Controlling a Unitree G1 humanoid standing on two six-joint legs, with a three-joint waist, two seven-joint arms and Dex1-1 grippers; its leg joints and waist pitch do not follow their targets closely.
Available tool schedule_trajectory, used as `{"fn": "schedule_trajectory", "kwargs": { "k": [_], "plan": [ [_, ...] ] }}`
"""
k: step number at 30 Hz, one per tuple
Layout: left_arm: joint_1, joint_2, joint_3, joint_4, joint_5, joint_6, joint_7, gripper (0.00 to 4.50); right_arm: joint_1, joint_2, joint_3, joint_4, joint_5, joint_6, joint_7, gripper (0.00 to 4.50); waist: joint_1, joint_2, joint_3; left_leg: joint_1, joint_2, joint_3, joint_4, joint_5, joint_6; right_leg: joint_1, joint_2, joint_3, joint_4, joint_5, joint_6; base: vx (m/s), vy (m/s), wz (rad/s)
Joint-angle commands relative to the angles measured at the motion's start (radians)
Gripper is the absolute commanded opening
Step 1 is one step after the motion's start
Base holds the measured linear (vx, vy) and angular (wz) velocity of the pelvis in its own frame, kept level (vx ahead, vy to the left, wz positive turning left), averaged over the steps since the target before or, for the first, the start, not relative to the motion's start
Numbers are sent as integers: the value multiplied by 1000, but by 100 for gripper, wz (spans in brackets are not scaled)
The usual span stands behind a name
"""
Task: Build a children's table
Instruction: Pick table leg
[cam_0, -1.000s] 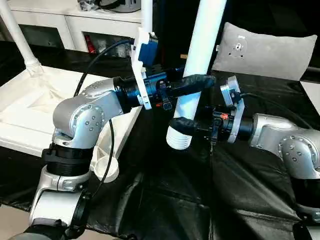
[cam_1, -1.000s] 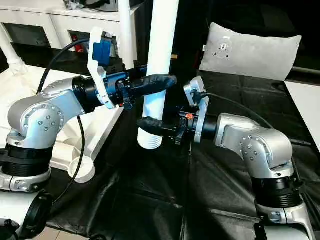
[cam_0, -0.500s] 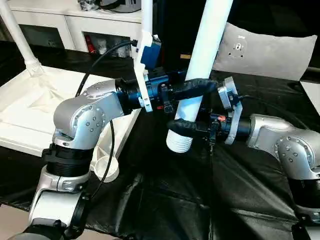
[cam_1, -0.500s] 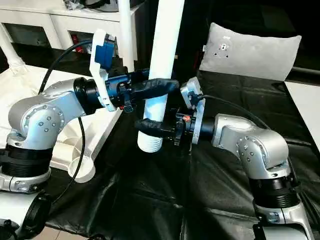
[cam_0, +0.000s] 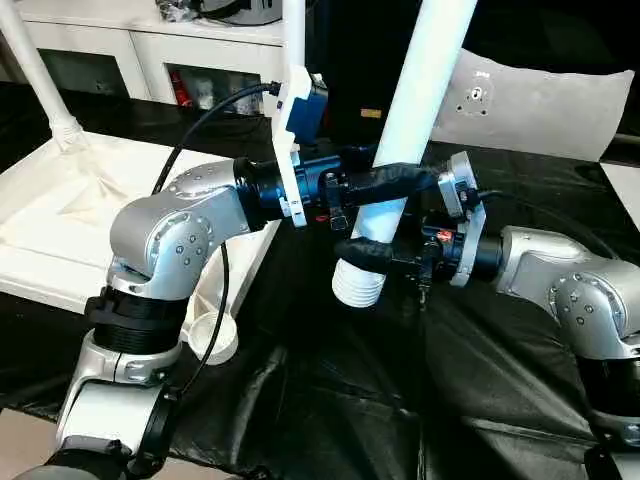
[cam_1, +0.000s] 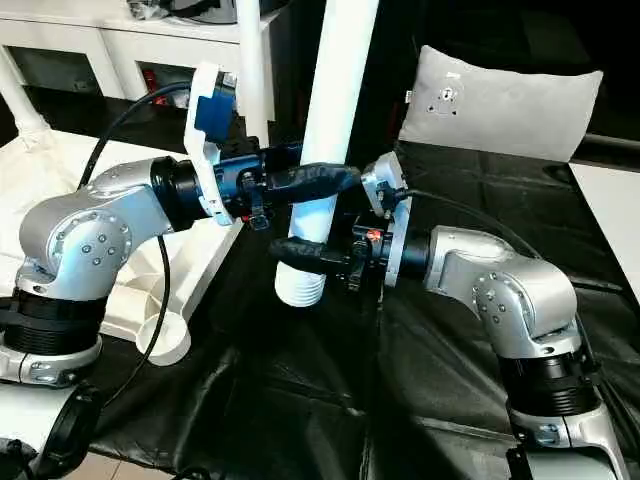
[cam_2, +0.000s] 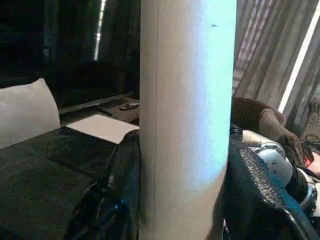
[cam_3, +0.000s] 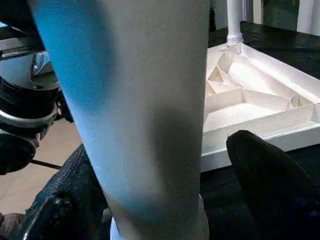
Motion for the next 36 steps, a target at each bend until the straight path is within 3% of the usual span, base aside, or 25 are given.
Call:
{"fn": "schedule_trajectory", "kwargs": {
  "k": [1, 14, 21, 24, 27, 30, 32, 35, 36],
  "plan": [
    [0, 3, -15, -9, 4, -7, -8, 186, -8, -3, -15, -1, 8, -3, 4, 329, 4, -14, -73, -12, 42, -4, -61, 64, 59, 76, -89, 52, -66, -157, -168, 0, 0, 0],
    [-6, -5, -5, -2, 13, -23, 11, 186, 6, -10, -1, -10, 7, 2, 12, 211, 4, -13, -74, -11, 42, -5, -60, 69, 59, 76, -88, 52, -64, -149, -170, 0, 0, 0],
    [-4, -6, -3, -7, 33, -15, 42, 185, 9, -12, -3, -7, -3, -3, 5, 194, 3, -13, -74, -12, 42, -5, -59, 69, 58, 76, -88, 52, -64, -143, -172, 0, 0, 0],
    [-4, -15, 10, -17, -1, 25, 55, 185, 7, -9, -4, 2, -7, 5, -9, 194, 3, -14, -73, -11, 42, -4, -59, 64, 57, 76, -88, 52, -65, -155, -172, 0, 0, 0],
    [3, -27, 21, -48, -36, 47, 62, 255, 8, -2, -6, 8, -12, 13, -28, 193, 4, -14, -75, -11, 41, -4, -59, 69, 55, 76, -88, 52, -63, -145, -177, 0, 0, 0],
    [12, -44, 26, -68, -66, 56, 66, 265, 20, 7, -2, -2, -14, -2, -32, 192, 4, -16, -74, -12, 41, -3, -59, 67, 58, 76, -87, 52, -64, -149, -176, 0, 0, 0],
    [22, -46, 17, -87, -76, 55, 54, 296, 27, 26, -10, -14, -14, -17, -50, 191, 4, -15, -75, -13, 42, -4, -59, 74, 63, 76, -88, 52, -63, -140, -175, 0, 0, 0],
    [43, -59, 16, -109, -104, 64, 41, 299, 29, 51, -18, -22, -15, -10, -93, 191, 2, -14, -73, -12, 41, -3, -60, 65, 58, 74, -88, 52, -66, -163, -169, 0, 0, 0],
    [43, -60, 16, -109, -105, 66, 41, 322, 28, 51, -18, -22, -14, -7, -94, 191, 1, -14, -73, -12, 41, -3, -60, 63, 56, 74, -87, 52, -66, -168, -168, 0, 0, 0]
  ]
}}
